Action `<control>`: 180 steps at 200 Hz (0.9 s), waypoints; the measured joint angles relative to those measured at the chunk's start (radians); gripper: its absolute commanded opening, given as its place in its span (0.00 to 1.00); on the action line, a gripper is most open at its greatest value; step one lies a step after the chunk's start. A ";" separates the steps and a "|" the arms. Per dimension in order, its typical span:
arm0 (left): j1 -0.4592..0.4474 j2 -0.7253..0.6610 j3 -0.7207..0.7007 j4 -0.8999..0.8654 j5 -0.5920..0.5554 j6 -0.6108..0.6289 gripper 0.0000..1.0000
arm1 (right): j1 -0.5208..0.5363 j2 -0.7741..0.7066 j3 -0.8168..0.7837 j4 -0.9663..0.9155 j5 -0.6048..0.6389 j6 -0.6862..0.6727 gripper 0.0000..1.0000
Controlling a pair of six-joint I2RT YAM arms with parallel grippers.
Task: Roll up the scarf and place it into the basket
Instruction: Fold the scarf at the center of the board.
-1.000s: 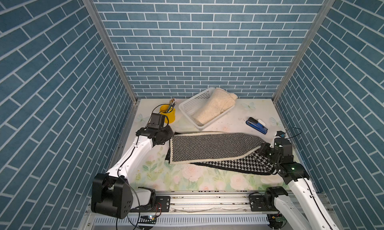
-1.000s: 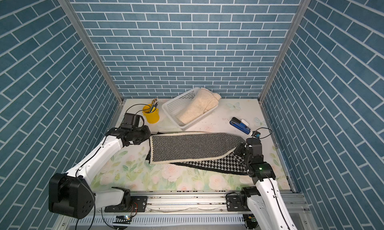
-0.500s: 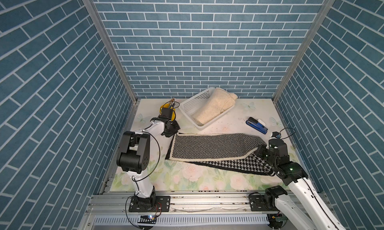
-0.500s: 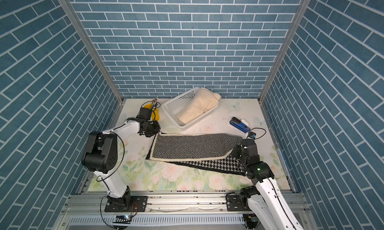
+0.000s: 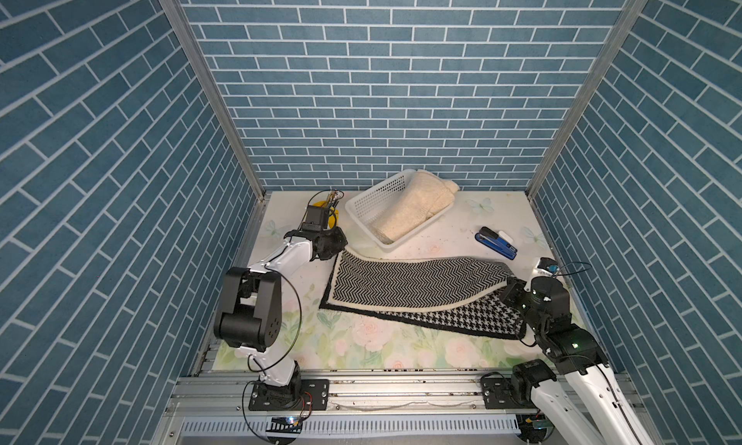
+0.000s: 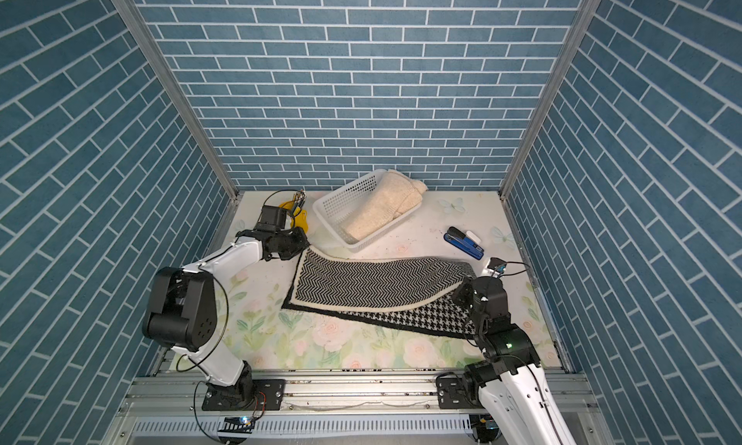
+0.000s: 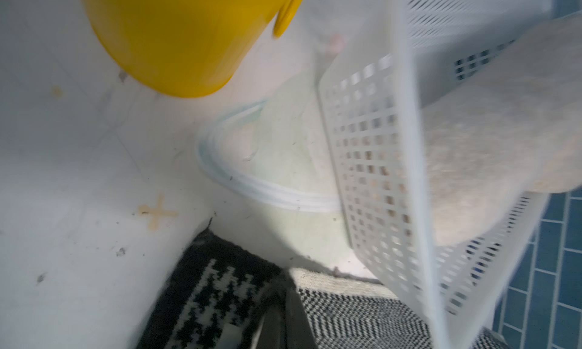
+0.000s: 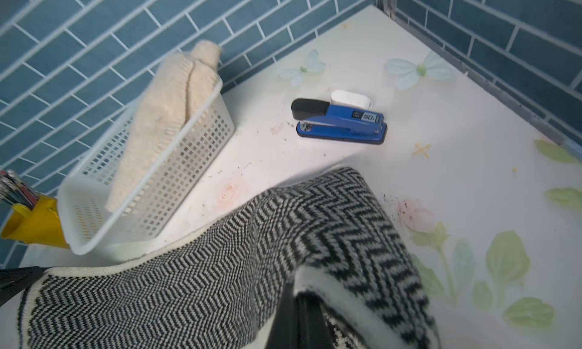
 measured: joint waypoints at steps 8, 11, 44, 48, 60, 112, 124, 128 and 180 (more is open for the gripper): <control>0.001 -0.018 0.000 0.015 0.000 0.000 0.00 | 0.000 -0.001 0.000 0.002 0.004 0.000 0.00; 0.001 -0.021 0.001 0.021 0.001 0.000 0.00 | 0.000 0.002 0.000 0.003 0.004 0.000 0.00; 0.012 0.079 0.003 0.069 0.021 0.000 0.00 | 0.001 0.049 0.000 0.006 0.004 -0.001 0.00; 0.013 0.100 0.003 0.071 0.024 0.000 0.00 | 0.001 0.055 0.000 0.006 0.004 -0.001 0.00; 0.016 0.158 0.002 0.071 0.029 -0.004 0.00 | 0.001 0.072 0.000 0.006 0.003 -0.001 0.00; 0.032 0.234 -0.001 0.067 0.052 -0.016 0.67 | 0.001 0.108 0.000 0.006 0.003 -0.001 0.00; 0.037 0.219 -0.002 0.067 0.053 -0.016 0.90 | 0.001 0.125 0.000 0.009 -0.002 -0.002 0.00; 0.038 0.211 -0.004 0.066 0.051 -0.015 0.94 | 0.001 0.129 0.000 0.010 -0.004 -0.002 0.00; 0.044 -0.018 -0.108 -0.025 -0.011 0.020 1.00 | 0.001 0.173 0.000 0.037 -0.022 -0.005 0.00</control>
